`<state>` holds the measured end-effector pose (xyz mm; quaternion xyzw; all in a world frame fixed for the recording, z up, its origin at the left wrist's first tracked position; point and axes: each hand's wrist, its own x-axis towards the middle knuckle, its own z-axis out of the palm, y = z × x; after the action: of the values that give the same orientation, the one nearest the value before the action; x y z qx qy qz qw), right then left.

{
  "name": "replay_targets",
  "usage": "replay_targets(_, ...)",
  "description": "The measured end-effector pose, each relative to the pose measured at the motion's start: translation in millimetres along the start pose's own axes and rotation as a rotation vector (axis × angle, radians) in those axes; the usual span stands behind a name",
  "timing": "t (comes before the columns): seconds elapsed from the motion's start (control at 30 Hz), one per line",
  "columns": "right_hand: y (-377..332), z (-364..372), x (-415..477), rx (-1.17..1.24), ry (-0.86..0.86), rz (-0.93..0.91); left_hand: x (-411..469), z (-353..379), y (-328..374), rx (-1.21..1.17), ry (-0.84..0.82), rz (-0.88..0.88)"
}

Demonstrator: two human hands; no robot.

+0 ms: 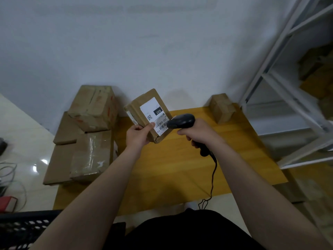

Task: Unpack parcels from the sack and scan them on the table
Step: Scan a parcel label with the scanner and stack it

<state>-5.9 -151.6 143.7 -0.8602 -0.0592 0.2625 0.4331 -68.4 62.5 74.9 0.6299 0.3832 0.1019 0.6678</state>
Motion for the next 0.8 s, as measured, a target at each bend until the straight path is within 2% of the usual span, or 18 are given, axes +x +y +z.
replay_targets(0.43,50.2,-42.8,31.2,-0.013,0.042,0.121,16.9,67.4,-5.0,0.003,-0.124,-0.083)
replay_targets(0.63,135.3,-76.2,68.1,-0.094,0.058,0.348,36.8,120.8,-26.7,0.07,-0.162,-0.213)
replay_targets(0.8,211.2,-93.0,103.2,-0.016,0.053,0.53,54.5,162.9,-54.8,0.196,-0.207,-0.338)
